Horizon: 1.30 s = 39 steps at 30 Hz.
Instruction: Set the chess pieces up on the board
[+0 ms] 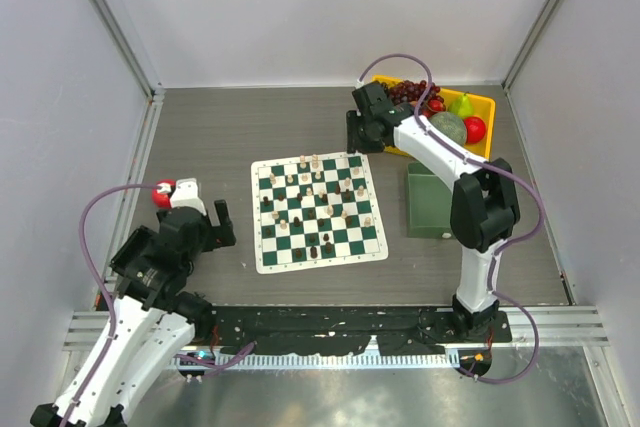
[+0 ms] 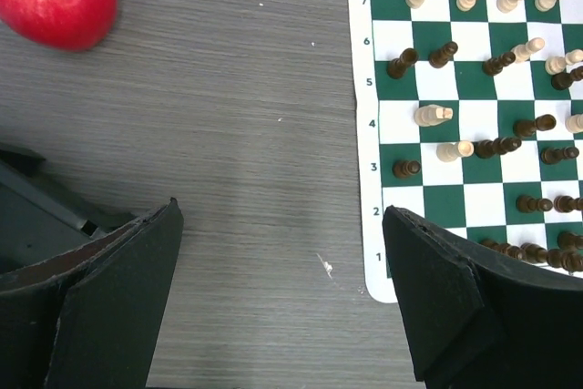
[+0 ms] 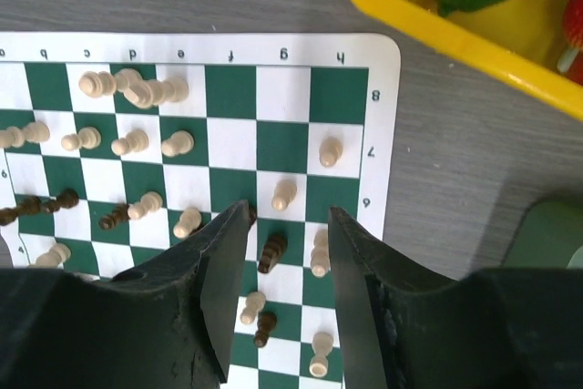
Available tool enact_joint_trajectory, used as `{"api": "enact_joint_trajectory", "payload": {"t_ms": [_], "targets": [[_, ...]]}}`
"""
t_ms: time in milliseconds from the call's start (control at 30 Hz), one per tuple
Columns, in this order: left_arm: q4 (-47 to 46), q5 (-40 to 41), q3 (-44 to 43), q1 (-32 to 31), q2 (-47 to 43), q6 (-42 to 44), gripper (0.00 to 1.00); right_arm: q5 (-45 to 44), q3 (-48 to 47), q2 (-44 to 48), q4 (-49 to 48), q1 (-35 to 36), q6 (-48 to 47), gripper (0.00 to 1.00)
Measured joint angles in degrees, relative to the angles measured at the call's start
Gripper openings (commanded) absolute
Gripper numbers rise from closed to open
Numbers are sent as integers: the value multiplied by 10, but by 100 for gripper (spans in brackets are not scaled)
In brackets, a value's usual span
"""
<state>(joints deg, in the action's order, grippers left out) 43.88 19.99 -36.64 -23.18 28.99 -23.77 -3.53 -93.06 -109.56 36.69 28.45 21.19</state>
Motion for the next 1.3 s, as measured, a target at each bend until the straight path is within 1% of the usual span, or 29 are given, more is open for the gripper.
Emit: {"api": "enact_joint_trajectory", "payload": {"t_ms": [133, 367, 700, 867, 1067, 1267, 1300], "targets": [[-34, 1, 32, 0, -11, -3, 100, 3, -44, -31, 21, 0, -1, 47], [-46, 15, 35, 0, -23, -3, 100, 9, -47, -41, 42, 14, -1, 48], [-47, 21, 35, 0, -38, 1, 99, 21, -52, -41, 50, 108, 1, 48], [-45, 31, 35, 0, -37, 1, 100, 42, -53, -41, 50, 151, 5, 48], [-29, 58, 34, 0, -28, -2, 100, 61, -56, -42, 48, 195, 8, 52], [-13, 71, 32, 0, -21, -12, 100, 83, -121, -87, 52, 219, 10, 56], [-10, 72, 31, 0, -21, -13, 100, 83, -134, -97, 54, 220, 10, 58]]}}
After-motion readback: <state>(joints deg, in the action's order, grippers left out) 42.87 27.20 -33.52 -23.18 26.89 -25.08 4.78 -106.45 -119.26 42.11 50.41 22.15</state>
